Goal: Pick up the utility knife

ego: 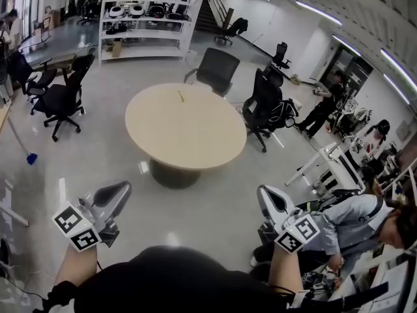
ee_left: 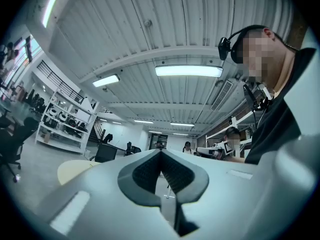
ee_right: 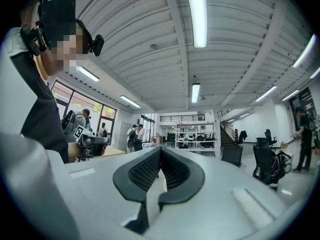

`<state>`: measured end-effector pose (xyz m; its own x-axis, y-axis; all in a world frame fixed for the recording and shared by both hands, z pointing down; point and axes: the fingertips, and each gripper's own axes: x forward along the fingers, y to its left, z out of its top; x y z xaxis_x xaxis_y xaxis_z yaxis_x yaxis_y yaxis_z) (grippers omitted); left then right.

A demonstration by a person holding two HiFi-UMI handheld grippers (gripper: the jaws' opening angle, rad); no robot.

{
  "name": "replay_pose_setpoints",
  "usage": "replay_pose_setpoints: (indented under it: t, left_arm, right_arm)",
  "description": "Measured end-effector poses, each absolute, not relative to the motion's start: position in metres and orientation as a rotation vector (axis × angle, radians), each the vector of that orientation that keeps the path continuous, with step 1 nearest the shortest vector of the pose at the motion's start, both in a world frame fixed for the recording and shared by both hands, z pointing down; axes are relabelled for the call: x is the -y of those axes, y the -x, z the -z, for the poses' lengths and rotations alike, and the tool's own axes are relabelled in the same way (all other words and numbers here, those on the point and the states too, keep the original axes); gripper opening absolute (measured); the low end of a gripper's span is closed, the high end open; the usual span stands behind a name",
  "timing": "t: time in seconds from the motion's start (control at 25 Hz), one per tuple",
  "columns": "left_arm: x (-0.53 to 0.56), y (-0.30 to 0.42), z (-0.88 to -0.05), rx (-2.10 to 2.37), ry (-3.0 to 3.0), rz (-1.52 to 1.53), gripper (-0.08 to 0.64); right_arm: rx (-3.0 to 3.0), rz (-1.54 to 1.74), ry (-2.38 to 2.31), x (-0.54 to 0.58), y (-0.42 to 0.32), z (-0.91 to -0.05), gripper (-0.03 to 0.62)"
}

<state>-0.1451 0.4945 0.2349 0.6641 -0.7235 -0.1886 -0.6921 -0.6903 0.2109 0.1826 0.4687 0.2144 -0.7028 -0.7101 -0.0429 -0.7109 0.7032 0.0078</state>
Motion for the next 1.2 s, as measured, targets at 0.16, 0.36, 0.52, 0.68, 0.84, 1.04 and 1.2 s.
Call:
replay_pose_setpoints:
  t: [0.16, 0.36, 0.52, 0.68, 0.84, 1.04, 1.2]
  left_arm:
    - [-0.465, 0.137, -0.243, 1.225, -2.736, 0.370, 0.000]
    - [-0.432, 0.108, -0.239, 1.321, -2.719, 0.342, 0.000]
    - [-0.398, 0.061, -0.225, 1.368, -2.711, 0.348, 0.000]
    - [-0.355, 0.011, -0.216, 1.380, -2.696, 0.366, 0.000]
    - [-0.320, -0.048, -0.219, 1.327, -2.724, 0.325, 0.000]
    - [-0.285, -0.083, -0.218, 1.310, -2.735, 0.274, 0.000]
    - [-0.257, -0.087, -0.220, 1.317, -2.726, 0.267, 0.000]
  right_arm:
    - [-2.877, -0.016, 1.142, -0.427, -0.189, -0.224, 0.014]
    - [-2.882, -0.009, 1.044, -0.372, -0.217, -0.226, 0.014]
    - [-2.906, -0.034, 0.981, -0.325, -0.255, -0.215, 0.015]
    - [-2.899, -0.053, 0.955, -0.285, -0.305, -0.210, 0.014]
    - [-2.878, -0.027, 0.974, -0.254, -0.357, -0.218, 0.014]
    - [-2.850, 0.014, 0.998, -0.223, -0.395, -0.228, 0.014]
    - [-2.862, 0.040, 0.994, -0.200, -0.400, -0.237, 0.014]
